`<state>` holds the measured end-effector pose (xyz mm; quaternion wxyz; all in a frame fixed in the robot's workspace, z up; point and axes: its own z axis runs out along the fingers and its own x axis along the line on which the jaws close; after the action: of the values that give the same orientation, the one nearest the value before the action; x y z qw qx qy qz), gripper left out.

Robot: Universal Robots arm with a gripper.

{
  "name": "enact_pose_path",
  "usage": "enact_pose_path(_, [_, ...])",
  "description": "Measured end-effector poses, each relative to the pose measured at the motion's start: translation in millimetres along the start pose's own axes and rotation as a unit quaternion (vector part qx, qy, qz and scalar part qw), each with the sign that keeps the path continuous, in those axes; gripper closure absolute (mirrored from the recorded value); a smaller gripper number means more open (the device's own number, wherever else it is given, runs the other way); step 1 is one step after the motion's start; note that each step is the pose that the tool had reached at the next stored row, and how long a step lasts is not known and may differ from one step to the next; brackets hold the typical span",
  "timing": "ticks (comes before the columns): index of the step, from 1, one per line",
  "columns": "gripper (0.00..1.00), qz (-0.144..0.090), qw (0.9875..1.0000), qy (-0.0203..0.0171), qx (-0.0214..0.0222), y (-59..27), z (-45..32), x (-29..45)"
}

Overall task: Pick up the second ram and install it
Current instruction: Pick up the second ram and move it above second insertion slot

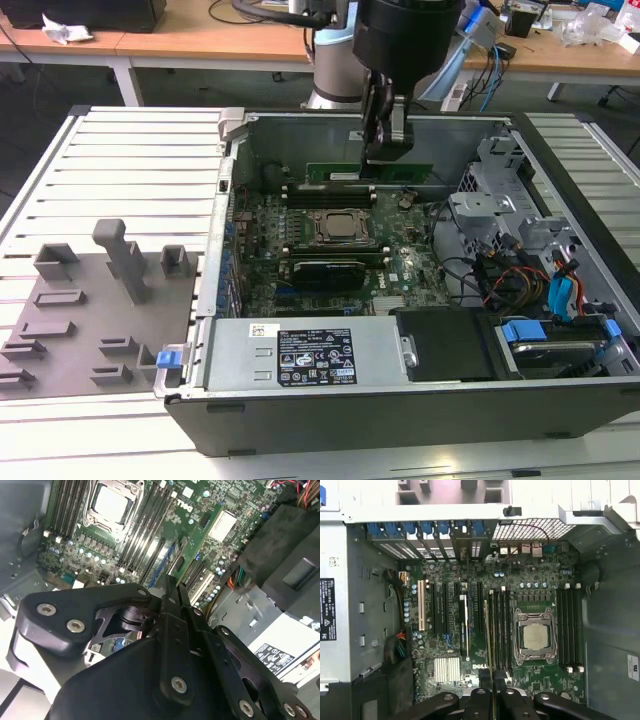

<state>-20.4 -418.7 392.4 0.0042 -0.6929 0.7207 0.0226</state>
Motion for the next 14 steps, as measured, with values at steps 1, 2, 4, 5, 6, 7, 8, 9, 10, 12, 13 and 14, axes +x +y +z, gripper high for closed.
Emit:
enact_pose_path(1, [0.87, 0.0, 1.0, 0.0, 0.0, -0.7, 0.7, -0.1])
enact_pose_path(2, [0.87, 0.0, 1.0, 0.0, -0.0001, -2.0, 2.0, -0.4])
enact_pose_path(4, [0.87, 0.0, 1.0, 0.0, -0.0003, -4.9, 6.0, -0.9])
enact_pose_path(5, [0.87, 0.0, 1.0, 0.0, -0.0003, -5.6, 7.6, -1.0])
enact_pose_path(6, [0.87, 0.0, 1.0, 0.0, -0.0004, -6.1, 9.3, -1.1])
enact_pose_path(7, [0.87, 0.0, 1.0, 0.0, -0.0004, -6.2, 10.2, -1.2])
enact_pose_path(8, [0.87, 0.0, 1.0, 0.0, -0.0004, -6.3, 11.8, -1.2])
enact_pose_path(9, [0.87, 0.0, 1.0, 0.0, -0.0004, -6.4, 13.2, -1.4])
enact_pose_path(10, [0.87, 0.0, 1.0, -0.0001, -0.0005, -6.4, 14.7, -1.7])
enact_pose_path(12, [0.87, 0.0, 1.0, -0.0005, -0.0004, -6.5, 17.7, -2.2])
enact_pose_path(13, [0.87, 0.0, 1.0, -0.0005, -0.0005, -6.6, 19.8, -2.4])
enact_pose_path(14, [0.87, 0.0, 1.0, -0.0005, -0.0004, -6.7, 21.8, -2.5])
